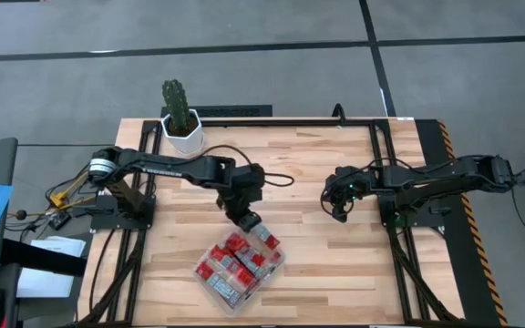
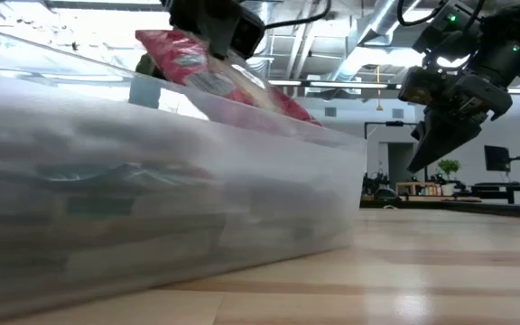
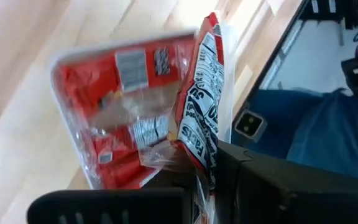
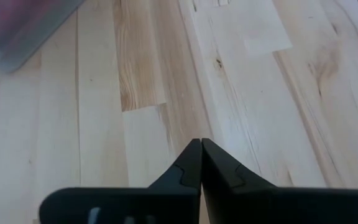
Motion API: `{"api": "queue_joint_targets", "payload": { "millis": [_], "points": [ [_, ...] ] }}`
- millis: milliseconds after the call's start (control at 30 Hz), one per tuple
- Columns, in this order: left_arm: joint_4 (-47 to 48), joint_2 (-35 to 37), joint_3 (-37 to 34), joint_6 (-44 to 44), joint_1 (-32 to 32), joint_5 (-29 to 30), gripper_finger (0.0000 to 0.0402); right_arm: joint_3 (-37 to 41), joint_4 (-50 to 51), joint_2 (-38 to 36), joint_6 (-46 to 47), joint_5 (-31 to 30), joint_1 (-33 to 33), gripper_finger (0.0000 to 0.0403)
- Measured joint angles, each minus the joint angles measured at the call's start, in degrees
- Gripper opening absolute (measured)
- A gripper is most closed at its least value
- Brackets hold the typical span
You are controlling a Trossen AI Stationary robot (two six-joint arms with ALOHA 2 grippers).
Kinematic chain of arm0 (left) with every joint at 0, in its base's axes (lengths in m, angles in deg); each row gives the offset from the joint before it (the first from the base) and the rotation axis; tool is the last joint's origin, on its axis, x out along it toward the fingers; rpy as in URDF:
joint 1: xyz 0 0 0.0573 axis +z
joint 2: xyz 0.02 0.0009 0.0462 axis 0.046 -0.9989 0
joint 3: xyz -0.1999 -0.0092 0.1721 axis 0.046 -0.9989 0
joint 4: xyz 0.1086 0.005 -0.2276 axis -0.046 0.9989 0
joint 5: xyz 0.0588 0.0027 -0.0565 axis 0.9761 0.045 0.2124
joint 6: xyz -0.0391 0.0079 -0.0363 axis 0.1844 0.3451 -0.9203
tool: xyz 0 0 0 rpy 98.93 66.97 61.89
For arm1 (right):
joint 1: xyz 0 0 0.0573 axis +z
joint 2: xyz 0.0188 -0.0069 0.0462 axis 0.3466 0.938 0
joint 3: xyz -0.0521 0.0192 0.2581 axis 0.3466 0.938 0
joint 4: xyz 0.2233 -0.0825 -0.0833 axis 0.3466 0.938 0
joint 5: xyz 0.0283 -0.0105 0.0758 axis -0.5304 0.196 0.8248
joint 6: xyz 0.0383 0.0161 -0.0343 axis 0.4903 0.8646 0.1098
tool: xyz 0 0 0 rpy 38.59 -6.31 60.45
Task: Sort popcorn bags into baskets
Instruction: Put the red popcorn bag into the transparent bin
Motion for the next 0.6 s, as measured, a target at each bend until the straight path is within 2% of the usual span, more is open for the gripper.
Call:
{"api": "queue_joint_targets", "payload": {
  "millis": [167,300,600],
  "points": [
    [-2.6,0.3,-4.3,0.6,-0.3,-3.9,0.0008,0.0,-0.2,0.0,0.0,0.0,0.0,0.0020],
    [-6.3,0.4,-5.7,2.3,0.1,-3.1,0.0008,0.0,-0.1,0.0,1.0,0.0,0.0,0.0025],
    [-7.4,0.4,-7.9,3.7,0.1,-4.7,0.0024,0.0,-0.1,0.0,2.0,0.0,0.0,0.0031]
  ]
}}
